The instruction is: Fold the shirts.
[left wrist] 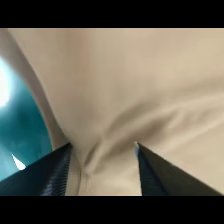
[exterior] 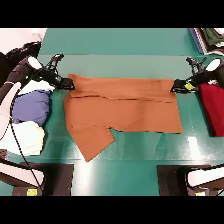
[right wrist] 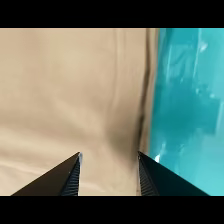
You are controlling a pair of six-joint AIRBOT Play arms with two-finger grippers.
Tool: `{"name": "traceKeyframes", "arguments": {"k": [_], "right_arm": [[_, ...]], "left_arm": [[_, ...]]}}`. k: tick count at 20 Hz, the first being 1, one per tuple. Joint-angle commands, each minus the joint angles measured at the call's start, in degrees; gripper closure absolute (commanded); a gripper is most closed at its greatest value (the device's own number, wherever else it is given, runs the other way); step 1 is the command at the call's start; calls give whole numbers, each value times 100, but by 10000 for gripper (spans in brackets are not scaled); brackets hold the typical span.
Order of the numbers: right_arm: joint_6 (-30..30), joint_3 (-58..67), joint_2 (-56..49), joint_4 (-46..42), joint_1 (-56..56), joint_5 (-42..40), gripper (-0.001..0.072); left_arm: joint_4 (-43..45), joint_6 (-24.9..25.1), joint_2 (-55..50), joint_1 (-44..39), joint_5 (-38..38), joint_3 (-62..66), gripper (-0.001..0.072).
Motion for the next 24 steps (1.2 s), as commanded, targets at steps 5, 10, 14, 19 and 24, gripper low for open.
{"name": "traceKeyframes", "arguments": {"k": [5, 10, 14, 19, 24], "right_arm": [[31, -822, 1464, 96, -627, 450, 299], [-72, -1847, 2498, 138, -890, 122, 299], [-74, -2114, 2771, 407, -885, -26, 299], [-74, -2087, 2787, 597, -885, 70, 298], [-188, -2352, 2796, 717, -951, 474, 299]], "left_arm": [[175, -815, 1174, 787, -1040, -809, 230], [33, -1123, 3261, 533, -603, -3958, 230], [-638, -1213, 4022, 72, -323, -5486, 230], [-1027, -1250, 4024, -358, 63, -5740, 230], [-1327, -1250, 4024, -719, 761, -5740, 540]]}}
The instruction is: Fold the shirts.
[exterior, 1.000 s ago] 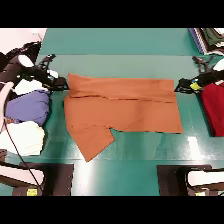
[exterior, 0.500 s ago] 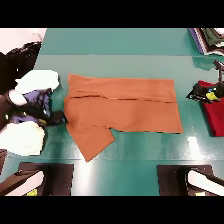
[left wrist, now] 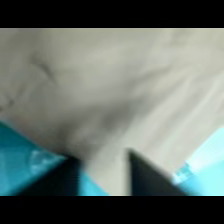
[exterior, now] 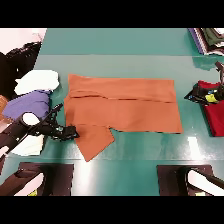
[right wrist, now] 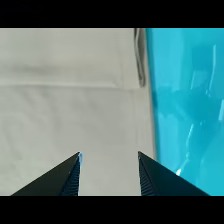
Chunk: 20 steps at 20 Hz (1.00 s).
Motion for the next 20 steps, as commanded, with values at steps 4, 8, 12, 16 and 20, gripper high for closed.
{"name": "traceKeyframes", "arguments": {"k": [4, 8, 12, 16, 20], "right_arm": [[-131, -1250, 398, 24, -645, 367, 299], [-229, -2269, 463, 87, -1768, 590, 219], [-619, -2966, 256, 713, -2308, 297, 282], [-662, -2946, 7, 973, -2011, 2, 345], [-662, -2546, -59, 938, -1464, -179, 644]], "left_arm": [[-225, -7, 31, -157, 354, -48, 685], [-229, 22, 31, -157, 345, -46, 685], [-234, 42, 31, -157, 343, -46, 685], [-234, 42, 31, -157, 341, -46, 685], [-214, 42, 31, -157, 247, -46, 686]]}}
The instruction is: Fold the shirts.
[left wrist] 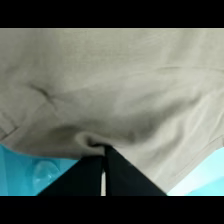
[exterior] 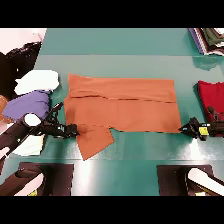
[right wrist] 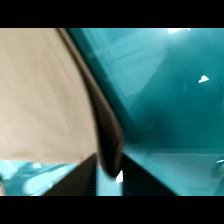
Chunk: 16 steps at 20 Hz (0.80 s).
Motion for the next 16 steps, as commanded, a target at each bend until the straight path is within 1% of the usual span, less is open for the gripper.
{"name": "traceKeyframes", "arguments": {"k": [1, 3, 6, 8, 9, 11, 13, 14, 15, 16], "right_arm": [[-26, 291, -52, 61, 369, -68, 694], [-26, 466, 48, 17, 455, 219, 695], [-24, 516, 682, -686, 452, 693, 695], [-22, 455, 1300, -1447, 452, 1117, 695], [-22, 380, 1659, -1786, 452, 1333, 695], [-22, 195, 2378, -2337, 452, 1762, 695], [13, 61, 3010, -2522, 452, 2044, 696], [177, 59, 3244, -2465, 461, 2037, 696], [227, 90, 3388, -2271, 459, 1937, 696], [232, 170, 3427, -2068, 457, 1801, 696]], "left_arm": [[90, -4, 4, -2, -184, 11, 687], [321, -7, 11, -2, -492, 149, 688], [487, -76, 404, -2, -909, 258, 689], [776, -409, 1043, -2, -1266, 256, 689], [942, -573, 1375, -2, -1558, 256, 688], [977, -942, 2100, -2, -2321, 166, 687], [929, -1401, 2754, -2, -2955, 107, 686], [916, -1414, 2973, -2, -3021, 166, 687], [925, -1399, 3029, -2, -2876, 299, 687], [933, -1342, 2953, -2, -2557, 511, 687]]}}
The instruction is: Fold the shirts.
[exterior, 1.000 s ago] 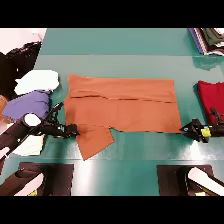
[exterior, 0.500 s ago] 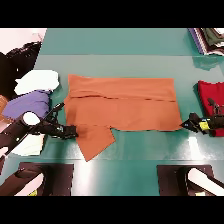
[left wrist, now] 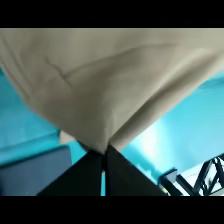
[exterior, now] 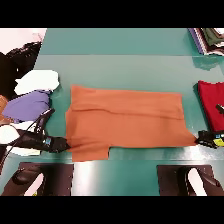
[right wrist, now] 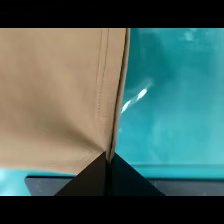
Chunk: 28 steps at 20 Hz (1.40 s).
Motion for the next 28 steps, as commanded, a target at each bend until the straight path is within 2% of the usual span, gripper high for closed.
{"name": "traceKeyframes", "arguments": {"k": [1, 5, 7, 12, 15, 17, 18, 19, 20, 21, 24, 27, 28], "right_arm": [[144, 166, 402, 258, 9, -74, 697], [186, 949, -863, 739, 9, -444, 697], [181, 1386, -1622, 997, 35, -656, 696], [197, 2533, -3230, 1034, 704, -896, 695], [542, 3215, -3956, 1038, 999, -1104, 695], [555, 3692, -4391, 1043, 1099, -1080, 693], [551, 3923, -4597, 1137, 1156, -1043, 608], [544, 4133, -4769, 1303, 1161, -1010, 352], [522, 4341, -4931, 1521, 1156, -966, 233], [435, 4509, -5045, 1639, 1130, -925, 233], [63, 4664, -5143, 1615, 975, -507, 234], [-173, 4214, -5143, 1624, 525, -304, 240], [-260, 3960, -5145, 1631, 319, -369, 241]], "left_arm": [[72, -111, 190, 2, 297, 472, 687], [142, 848, -1633, 2, 1497, 1502, 686], [160, 1084, -2750, 4, 1991, 2120, 685], [155, 1121, -4859, 4, 2072, 3770, 685], [155, 1121, -5241, 20, 2330, 4334, 685], [221, 1121, -5254, 20, 2693, 4452, 684], [225, 1119, -5250, 20, 2782, 4476, 674], [216, 1117, -5239, 20, 2809, 4476, 436], [214, 1069, -5239, 20, 2796, 4476, 158], [219, 1047, -5237, 22, 2747, 4478, 117], [221, 1071, -5180, 20, 2277, 4546, 118], [216, 1073, -5167, 20, 1856, 4546, 121], [212, 1073, -5167, 20, 1834, 4546, 304]]}}
